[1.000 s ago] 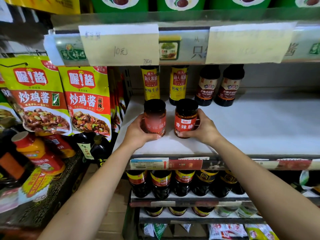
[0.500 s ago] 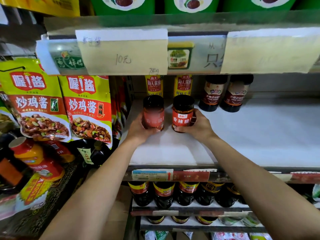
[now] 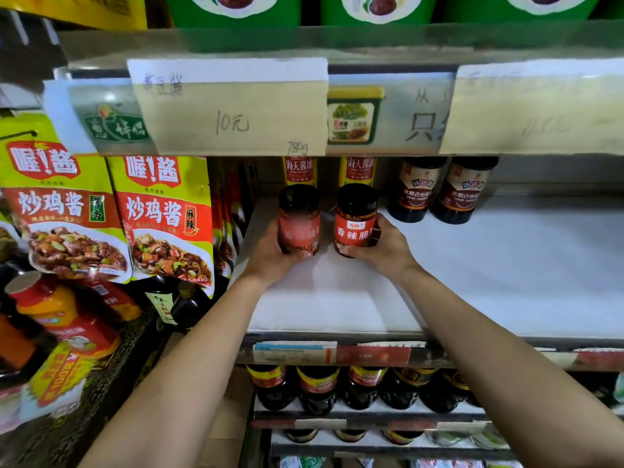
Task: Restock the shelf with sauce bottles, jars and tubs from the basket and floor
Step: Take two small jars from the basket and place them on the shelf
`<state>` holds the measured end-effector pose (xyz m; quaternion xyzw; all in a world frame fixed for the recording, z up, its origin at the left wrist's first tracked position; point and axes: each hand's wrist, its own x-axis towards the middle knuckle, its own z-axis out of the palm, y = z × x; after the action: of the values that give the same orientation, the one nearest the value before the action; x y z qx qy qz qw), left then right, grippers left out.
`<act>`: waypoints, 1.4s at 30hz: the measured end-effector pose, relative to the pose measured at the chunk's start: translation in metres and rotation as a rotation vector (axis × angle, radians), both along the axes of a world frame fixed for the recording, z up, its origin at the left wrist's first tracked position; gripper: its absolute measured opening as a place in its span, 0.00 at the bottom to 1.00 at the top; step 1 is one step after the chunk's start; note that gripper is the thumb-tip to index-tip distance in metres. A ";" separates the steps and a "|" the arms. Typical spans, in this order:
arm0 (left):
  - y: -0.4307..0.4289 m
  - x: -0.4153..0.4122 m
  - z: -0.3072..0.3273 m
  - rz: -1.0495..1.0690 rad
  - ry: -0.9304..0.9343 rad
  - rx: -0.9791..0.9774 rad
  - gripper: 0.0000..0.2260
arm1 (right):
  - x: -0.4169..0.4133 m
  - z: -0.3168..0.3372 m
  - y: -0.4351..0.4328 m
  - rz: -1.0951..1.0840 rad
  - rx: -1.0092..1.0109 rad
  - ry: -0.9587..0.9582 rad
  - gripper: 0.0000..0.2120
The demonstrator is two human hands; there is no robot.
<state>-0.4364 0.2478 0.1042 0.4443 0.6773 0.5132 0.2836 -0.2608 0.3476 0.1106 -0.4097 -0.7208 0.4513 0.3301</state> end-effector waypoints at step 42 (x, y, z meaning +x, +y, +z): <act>-0.396 0.007 -0.042 0.869 -0.287 0.238 0.13 | -0.100 -0.036 -0.289 0.838 -0.029 0.028 0.12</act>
<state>-0.4292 -0.1477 0.0626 0.0739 0.6908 0.7147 0.0805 -0.3612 0.0588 0.0748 -0.0797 -0.8141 0.5622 0.1218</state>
